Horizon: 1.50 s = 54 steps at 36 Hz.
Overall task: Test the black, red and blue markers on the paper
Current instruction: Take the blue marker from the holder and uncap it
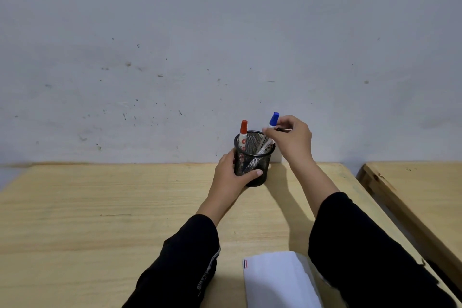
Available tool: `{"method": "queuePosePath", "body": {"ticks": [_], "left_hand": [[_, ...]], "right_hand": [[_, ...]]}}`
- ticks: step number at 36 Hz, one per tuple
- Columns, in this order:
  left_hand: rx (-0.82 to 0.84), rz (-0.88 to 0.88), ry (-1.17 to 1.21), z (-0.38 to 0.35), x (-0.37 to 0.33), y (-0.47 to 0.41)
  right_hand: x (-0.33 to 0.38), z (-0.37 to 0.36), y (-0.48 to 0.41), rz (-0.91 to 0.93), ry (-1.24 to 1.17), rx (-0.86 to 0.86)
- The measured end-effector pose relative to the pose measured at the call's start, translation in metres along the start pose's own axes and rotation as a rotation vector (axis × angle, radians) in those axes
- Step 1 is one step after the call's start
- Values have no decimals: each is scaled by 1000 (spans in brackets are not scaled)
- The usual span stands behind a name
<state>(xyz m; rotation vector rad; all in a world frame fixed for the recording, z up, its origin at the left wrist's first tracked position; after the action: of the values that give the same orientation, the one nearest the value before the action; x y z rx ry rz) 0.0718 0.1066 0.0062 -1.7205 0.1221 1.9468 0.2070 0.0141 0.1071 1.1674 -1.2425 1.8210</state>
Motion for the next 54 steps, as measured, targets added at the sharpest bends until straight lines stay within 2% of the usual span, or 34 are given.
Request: {"method": "queuePosePath", "body": {"ticks": [6, 11, 14, 21, 27, 32, 40, 48, 51, 54], "left_hand": [[-98, 32, -51, 9, -12, 7], [-152, 287, 147, 9, 26, 10], [-180, 353, 197, 24, 0, 34], [-204, 62, 151, 57, -89, 63], [-57, -134, 210, 58, -156, 97], [17, -232, 42, 52, -172, 123], [-27, -280, 42, 63, -171, 143], [-162, -211, 251, 90, -169, 142], [-224, -130, 344, 105, -150, 138], [-263, -43, 445, 114, -137, 134]], "right_hand": [[43, 30, 12, 63, -157, -35], [79, 57, 27, 142, -239, -35], [91, 68, 43, 176, -242, -11], [90, 84, 91, 227, -192, 49], [72, 90, 124, 220, -108, 86], [70, 92, 144, 281, -23, 120], [77, 91, 163, 391, 15, 172], [66, 87, 168, 262, -37, 329], [46, 86, 169, 191, -49, 368], [50, 95, 164, 152, -168, 361]]}}
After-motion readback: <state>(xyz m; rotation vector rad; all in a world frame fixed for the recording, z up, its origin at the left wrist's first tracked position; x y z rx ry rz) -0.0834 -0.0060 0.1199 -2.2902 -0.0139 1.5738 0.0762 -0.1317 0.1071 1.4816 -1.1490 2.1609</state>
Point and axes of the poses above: each hand's wrist, its own y-axis away from the middle knuckle, its own z-axis out of the back of the hand, x = y × z, the point moved 10 cm from there along -y, towards the middle knuckle, and after that the axes turned 11 degrees about -x, right-handed, at the moved point
